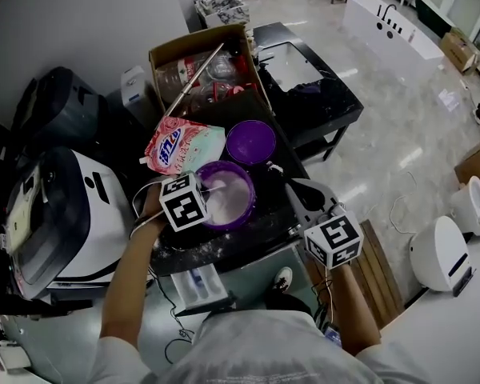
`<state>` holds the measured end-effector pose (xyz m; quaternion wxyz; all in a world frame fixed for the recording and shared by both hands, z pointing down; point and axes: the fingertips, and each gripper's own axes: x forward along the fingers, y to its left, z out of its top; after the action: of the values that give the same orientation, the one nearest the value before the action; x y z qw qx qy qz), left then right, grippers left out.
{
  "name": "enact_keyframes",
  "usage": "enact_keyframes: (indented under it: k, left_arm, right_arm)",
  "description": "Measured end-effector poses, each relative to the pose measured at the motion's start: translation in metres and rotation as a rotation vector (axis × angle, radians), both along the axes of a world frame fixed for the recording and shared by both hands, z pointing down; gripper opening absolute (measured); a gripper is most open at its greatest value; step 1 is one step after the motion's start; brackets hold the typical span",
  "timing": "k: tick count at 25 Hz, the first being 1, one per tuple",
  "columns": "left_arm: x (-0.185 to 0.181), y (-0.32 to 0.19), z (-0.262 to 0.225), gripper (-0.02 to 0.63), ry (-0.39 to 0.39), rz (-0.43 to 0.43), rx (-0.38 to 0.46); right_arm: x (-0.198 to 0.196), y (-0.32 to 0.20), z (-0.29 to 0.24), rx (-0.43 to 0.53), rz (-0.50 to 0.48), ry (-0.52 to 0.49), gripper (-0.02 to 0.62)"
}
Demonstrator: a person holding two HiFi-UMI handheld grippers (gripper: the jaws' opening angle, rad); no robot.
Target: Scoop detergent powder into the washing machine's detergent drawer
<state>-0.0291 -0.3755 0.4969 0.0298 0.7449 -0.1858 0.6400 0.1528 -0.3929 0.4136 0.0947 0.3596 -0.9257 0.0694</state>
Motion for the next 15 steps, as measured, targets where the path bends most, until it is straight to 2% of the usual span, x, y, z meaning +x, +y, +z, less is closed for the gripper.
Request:
enact_keyframes:
  k: [7,15]
  left_arm:
    - [0.005,0.006,0.006,0.014,-0.042,0.039,-0.061]
    - [0.017,0.019,0.015,0.014,-0.073,0.106,-0.173]
  right_arm:
    - [-0.008,0.0,0.007,-0.009,-0.038,-0.006,0.005]
    - [0.002,0.003,0.013,-0.025,-0.023,-0.019,0.005]
